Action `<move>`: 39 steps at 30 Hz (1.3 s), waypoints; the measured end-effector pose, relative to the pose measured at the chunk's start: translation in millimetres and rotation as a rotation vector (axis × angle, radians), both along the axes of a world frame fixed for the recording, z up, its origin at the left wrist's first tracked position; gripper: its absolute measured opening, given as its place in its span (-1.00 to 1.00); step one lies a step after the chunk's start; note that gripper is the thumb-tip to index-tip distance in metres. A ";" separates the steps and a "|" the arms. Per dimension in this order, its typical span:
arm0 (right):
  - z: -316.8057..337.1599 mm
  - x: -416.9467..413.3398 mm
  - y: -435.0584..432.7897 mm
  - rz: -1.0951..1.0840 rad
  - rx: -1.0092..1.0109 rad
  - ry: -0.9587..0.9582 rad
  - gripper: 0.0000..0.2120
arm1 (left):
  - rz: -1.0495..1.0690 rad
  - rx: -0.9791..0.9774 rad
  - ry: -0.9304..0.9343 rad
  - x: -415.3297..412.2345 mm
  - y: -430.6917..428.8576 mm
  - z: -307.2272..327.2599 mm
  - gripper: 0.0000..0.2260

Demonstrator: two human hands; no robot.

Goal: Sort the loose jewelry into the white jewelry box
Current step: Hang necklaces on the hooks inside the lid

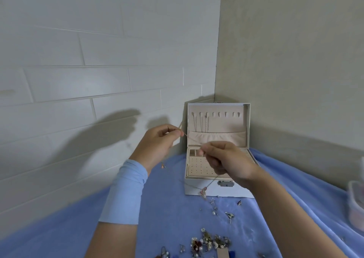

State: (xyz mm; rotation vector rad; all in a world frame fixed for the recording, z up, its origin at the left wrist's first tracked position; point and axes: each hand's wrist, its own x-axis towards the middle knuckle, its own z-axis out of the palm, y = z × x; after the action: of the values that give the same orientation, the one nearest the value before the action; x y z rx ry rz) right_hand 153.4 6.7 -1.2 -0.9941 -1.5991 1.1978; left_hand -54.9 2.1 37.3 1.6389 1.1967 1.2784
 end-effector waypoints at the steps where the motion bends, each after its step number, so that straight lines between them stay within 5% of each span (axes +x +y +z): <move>1: 3.0 4.2 1.8 -0.026 -0.004 0.064 -0.70 | 0.000 -0.003 0.031 -2.4 0.8 0.7 -0.82; 11: 65.0 35.5 34.1 -0.243 0.033 0.161 -0.72 | -0.170 -0.083 0.020 32.6 45.4 36.0 -0.80; 17: 75.3 59.1 77.6 -0.370 0.090 -0.042 -0.81 | -0.065 -0.039 0.140 61.2 95.7 39.3 -0.86; 25: 49.4 56.1 146.9 -0.754 0.192 -0.185 -0.90 | 0.190 0.053 0.413 94.9 168.0 14.8 -0.60; 30: 31.6 46.5 174.6 -0.889 0.190 -0.154 -0.91 | 0.247 -0.001 0.431 106.8 188.6 0.9 -0.60; 34: 25.5 40.3 185.3 -0.952 0.159 -0.158 -0.72 | 0.271 -0.039 0.387 110.6 201.1 -7.9 -0.61; 39: 21.4 40.1 189.2 -0.960 0.158 -0.184 -0.78 | 0.291 -0.077 0.382 111.5 208.9 -15.6 -0.63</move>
State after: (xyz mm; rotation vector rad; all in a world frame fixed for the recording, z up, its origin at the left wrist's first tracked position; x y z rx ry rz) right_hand 193.5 195.8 20.2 -1.5364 -1.0687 0.3214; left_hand 56.7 211.0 21.7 1.7475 1.7464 1.0978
